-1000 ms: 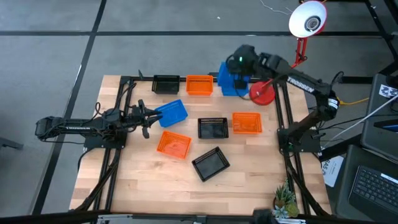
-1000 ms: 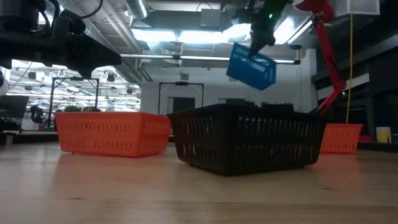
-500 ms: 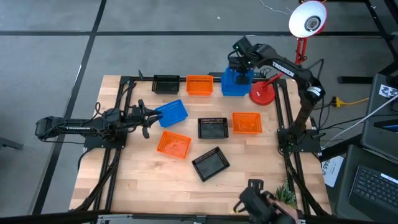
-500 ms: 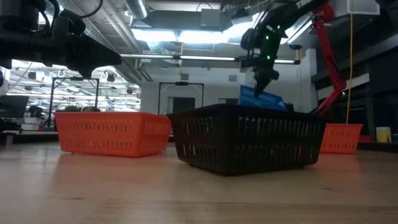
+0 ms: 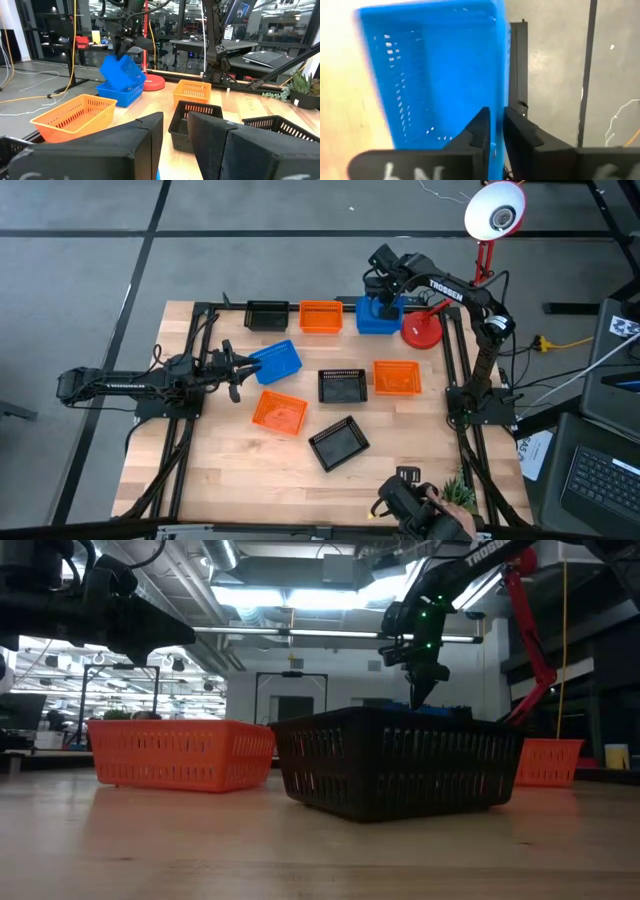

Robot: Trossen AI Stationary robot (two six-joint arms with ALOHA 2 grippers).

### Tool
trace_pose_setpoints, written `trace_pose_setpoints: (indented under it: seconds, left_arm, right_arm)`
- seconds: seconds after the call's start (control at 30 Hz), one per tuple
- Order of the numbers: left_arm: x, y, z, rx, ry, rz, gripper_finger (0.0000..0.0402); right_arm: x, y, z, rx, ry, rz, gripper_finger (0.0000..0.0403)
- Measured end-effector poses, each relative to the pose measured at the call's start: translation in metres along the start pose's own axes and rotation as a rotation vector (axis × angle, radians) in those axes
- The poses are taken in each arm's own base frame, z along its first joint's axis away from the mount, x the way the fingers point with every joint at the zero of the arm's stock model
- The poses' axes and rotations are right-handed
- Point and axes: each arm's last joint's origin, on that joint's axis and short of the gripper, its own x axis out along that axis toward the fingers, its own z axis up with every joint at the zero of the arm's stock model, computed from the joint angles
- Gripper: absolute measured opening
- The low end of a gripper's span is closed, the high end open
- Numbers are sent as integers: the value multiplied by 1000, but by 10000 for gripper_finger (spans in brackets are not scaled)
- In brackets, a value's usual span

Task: Stack baskets by color
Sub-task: Stack the bottom blue basket on top of the top blue basket, then stack the right orange basket on top of the top orange basket

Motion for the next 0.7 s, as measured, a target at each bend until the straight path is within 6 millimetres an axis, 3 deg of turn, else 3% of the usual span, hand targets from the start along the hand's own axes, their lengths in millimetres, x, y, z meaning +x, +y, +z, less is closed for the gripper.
trace_pose_setpoints:
  seconds: [0.47,0.7]
  left_arm:
    - [0,0,0,0,0,0,82]
    - [0,0,0,0,0,0,82]
  right_arm:
    - [-3,6,5,46,-7,10,80]
    - [-21,44,7,85,34,288,80]
